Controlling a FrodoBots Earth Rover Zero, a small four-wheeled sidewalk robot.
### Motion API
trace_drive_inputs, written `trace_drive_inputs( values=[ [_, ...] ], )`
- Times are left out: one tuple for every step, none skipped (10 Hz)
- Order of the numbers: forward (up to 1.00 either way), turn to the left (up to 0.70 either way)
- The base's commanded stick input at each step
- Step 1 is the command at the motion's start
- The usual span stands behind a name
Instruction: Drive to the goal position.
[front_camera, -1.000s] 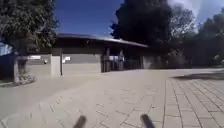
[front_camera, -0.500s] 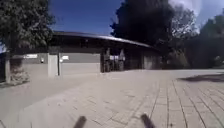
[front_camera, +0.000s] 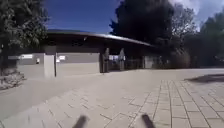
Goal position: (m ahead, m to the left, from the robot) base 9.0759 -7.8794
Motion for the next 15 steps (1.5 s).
trace_drive_inputs(
  values=[
    [1.0, -0.17],
    [1.0, -0.4],
    [1.0, -0.33],
    [1.0, 0.0],
    [1.0, 0.0],
    [1.0, 0.0],
    [1.0, 0.0],
    [1.0, 0.0],
    [1.0, 0.0],
    [1.0, 0.0],
    [1.0, 0.0],
    [1.0, 0.0],
    [1.0, 0.0],
    [1.0, 0.0],
    [1.0, 0.0]
  ],
)
